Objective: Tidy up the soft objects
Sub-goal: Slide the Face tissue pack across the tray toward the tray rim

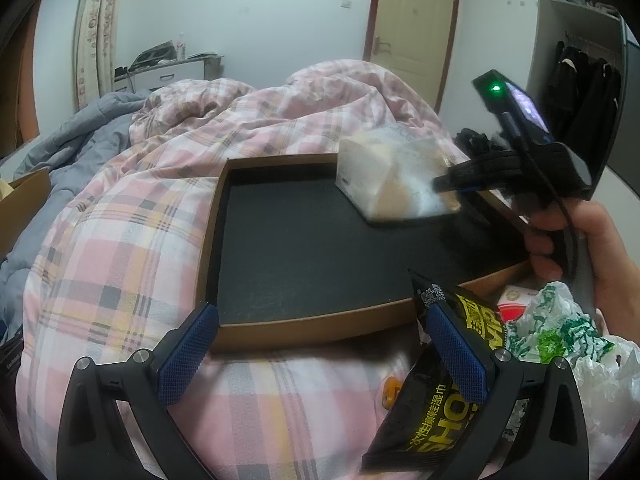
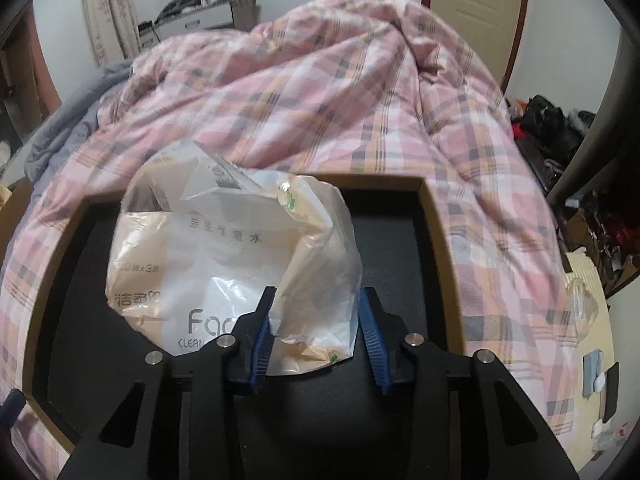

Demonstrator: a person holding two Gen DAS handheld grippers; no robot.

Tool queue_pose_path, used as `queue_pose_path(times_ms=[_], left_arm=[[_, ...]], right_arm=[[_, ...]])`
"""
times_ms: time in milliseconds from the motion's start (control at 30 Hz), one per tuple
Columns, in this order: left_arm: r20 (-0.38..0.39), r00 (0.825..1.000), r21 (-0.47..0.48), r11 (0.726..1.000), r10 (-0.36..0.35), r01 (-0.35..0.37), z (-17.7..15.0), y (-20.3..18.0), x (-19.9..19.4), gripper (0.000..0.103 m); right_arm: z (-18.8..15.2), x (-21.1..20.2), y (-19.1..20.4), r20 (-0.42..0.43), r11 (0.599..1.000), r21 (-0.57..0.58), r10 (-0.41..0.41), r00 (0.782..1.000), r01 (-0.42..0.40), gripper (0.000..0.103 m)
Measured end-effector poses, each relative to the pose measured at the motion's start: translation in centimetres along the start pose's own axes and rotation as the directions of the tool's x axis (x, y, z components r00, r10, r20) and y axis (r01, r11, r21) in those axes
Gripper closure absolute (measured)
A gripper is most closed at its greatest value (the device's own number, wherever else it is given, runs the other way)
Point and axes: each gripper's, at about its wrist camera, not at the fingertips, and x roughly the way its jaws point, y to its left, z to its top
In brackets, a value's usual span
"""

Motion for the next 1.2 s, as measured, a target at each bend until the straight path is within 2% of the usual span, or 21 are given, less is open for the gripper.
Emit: queue_pose_path(times_ms=[133, 300, 600, 667, 767, 800, 833, 867, 900, 933, 967, 1033, 1200], left_arm=[[0.0, 1.0, 0.003, 1.0, 0.002, -0.002, 0.0, 0.0, 0.0, 0.0], [-0.001, 1.0, 0.004, 1.0, 0.003, -0.003, 0.0, 0.0, 0.1, 0.0], [-0.001, 1.0, 0.004, 1.0, 0.003, -0.003, 0.0, -0.1, 0.1, 0.0], [-0.001, 1.0, 0.006, 1.0, 0.005, -0.005, 0.0, 0.0, 0.1, 0.0], [-0.001, 1.0, 0.004, 1.0, 0.003, -0.003, -0.1, 0.0, 0.1, 0.0], [-0.001, 1.0, 0.004, 1.0, 0.003, -0.003, 0.0, -0.1, 0.1, 0.0], [-0.001, 1.0, 0.005, 1.0, 0.003, -0.003, 0.0, -0.1, 0.1, 0.0], [-0.001, 1.0, 0.005, 1.0, 0.004, -0.004, 0.0, 0.0, 0.1, 0.0], [-0.001, 1.0, 0.004, 1.0, 0.003, -0.003, 0.0, -0.1, 0.1, 0.0], [-0.001, 1.0, 0.004, 1.0, 0.003, -0.003, 0.0, -0.1, 0.1, 0.0], [-0.001, 1.0, 0.005, 1.0, 0.004, -0.004, -0.1, 0.0, 0.1, 0.0], [-0.001, 1.0, 0.006, 1.0, 0.005, -0.005, 0.0, -0.1, 0.1, 0.0], [-0.005, 1.0, 0.006, 1.0, 0.005, -0.005, 0.0, 0.0, 0.3, 0.0]], right_arm=[[-0.5, -1.0, -0.7, 0.034, 1.0, 0.023, 0.004, 0.999, -0.005, 0.085], [-1.0, -3.5, -2.0, 0.122, 0.996, 0.068, 0.043, 0.992, -0.051, 0.087], [-4.0, -8.1, -2.5, 0.293, 0.999, 0.043, -0.014, 0.956, 0.001, 0.087], [-3.8, -8.0, -2.5, 0.298, 0.999, 0.034, -0.027, 0.954, 0.018, 0.087], [-2.5, -6.9, -2.2, 0.257, 1.0, 0.021, -0.009, 0.966, 0.004, 0.086], [-2.1, -6.6, -2.2, 0.242, 1.0, 0.017, -0.003, 0.97, -0.002, 0.084], [-1.7, -6.2, -2.0, 0.223, 1.0, 0.009, -0.002, 0.975, 0.0, 0.074], [-1.3, -5.8, -1.7, 0.208, 1.0, 0.004, -0.009, 0.978, 0.009, 0.056], [-0.6, -5.3, -1.5, 0.197, 1.0, 0.0, -0.019, 0.98, 0.019, 0.044], [-0.4, -5.1, -1.4, 0.2, 1.0, -0.002, -0.024, 0.98, 0.025, 0.022], [-0.2, -4.7, -1.3, 0.213, 0.999, -0.002, -0.034, 0.976, 0.035, 0.014], [0.4, -3.6, -1.2, 0.192, 0.998, 0.0, -0.057, 0.98, 0.058, 0.014], [0.8, -0.9, -2.1, 0.1, 0.998, 0.049, -0.047, 0.994, 0.042, 0.014]])
